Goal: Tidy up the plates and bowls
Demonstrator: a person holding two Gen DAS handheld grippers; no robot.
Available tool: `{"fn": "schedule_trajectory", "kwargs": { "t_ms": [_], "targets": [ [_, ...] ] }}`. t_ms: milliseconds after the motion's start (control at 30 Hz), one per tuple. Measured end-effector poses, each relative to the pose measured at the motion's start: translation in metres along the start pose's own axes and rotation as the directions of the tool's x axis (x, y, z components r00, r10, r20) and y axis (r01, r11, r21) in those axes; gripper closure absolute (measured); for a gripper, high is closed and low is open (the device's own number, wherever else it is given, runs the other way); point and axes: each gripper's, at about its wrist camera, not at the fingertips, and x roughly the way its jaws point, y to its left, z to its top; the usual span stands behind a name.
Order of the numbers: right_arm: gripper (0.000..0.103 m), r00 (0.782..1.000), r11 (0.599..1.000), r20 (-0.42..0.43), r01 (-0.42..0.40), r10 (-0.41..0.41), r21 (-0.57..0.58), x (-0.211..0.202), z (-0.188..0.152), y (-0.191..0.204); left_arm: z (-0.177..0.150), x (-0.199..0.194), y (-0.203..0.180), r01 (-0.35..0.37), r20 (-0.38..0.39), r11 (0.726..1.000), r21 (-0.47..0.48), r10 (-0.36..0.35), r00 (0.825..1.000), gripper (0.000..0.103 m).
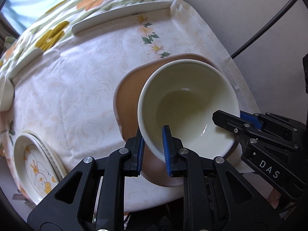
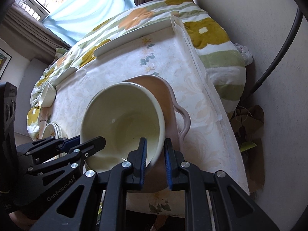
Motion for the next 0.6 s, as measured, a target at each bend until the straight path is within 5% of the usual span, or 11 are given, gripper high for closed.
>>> {"fn": "schedule_trajectory", "kwargs": {
  "t_ms": [600],
  "targets": [
    [0.087,1.000,1.000,0.005,0.016,-0.016,0.021,0.003,-0.004,-0.001,0.004,0.011,-0.008,-0.119,0.017,0.987,0.105,0.118,0.993,0.087]
  ]
}}
